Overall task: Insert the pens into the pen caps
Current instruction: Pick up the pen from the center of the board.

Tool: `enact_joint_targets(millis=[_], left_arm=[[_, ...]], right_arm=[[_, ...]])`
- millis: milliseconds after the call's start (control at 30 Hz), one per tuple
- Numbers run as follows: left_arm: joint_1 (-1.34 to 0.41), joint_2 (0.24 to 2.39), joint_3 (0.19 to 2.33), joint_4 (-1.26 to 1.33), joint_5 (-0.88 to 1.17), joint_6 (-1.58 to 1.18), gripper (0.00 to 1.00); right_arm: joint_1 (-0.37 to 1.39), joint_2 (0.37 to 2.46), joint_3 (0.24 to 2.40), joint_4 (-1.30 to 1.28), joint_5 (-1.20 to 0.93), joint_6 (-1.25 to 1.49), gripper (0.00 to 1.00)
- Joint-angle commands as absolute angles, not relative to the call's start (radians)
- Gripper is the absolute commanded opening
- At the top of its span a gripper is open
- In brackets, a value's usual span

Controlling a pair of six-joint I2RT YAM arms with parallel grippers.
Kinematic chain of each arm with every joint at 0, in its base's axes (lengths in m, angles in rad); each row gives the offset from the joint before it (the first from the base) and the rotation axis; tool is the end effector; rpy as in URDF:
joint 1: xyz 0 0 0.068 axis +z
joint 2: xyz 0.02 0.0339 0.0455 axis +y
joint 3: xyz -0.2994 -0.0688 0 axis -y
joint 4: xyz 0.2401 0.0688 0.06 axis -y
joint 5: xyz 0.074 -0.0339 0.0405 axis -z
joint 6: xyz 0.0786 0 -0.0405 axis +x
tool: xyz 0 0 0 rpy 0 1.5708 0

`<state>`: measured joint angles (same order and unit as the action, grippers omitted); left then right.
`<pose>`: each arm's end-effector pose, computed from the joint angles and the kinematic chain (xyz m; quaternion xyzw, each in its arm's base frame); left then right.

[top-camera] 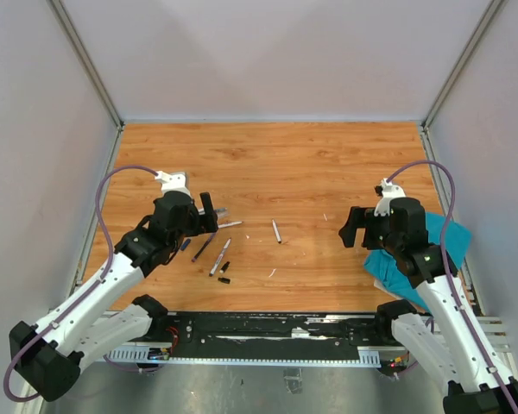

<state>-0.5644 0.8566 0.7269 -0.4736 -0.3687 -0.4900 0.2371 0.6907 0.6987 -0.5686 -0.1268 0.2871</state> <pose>0.1766 -0.0783 0.2846 -0.0528 0.8728 -0.0898 0.4768 0.1508 0.0467 0.2854 -0.0088 0.8739 0.1787 0.4521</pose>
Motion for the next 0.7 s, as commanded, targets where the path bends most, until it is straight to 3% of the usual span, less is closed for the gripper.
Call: enact_joint_targets(millis=[0, 667], left_arm=[[-0.549, 0.867, 0.737, -0.417, -0.354, -0.46, 0.99], [-0.54, 0.975, 0.7, -0.242, -0.324, -0.413, 1.0]], right_arm=[[0.214, 0.692, 0.724, -0.53, -0.18, 0.29, 0.99], [0.2, 0.654, 0.685, -0.536, -0.246, 0.351, 0.99]])
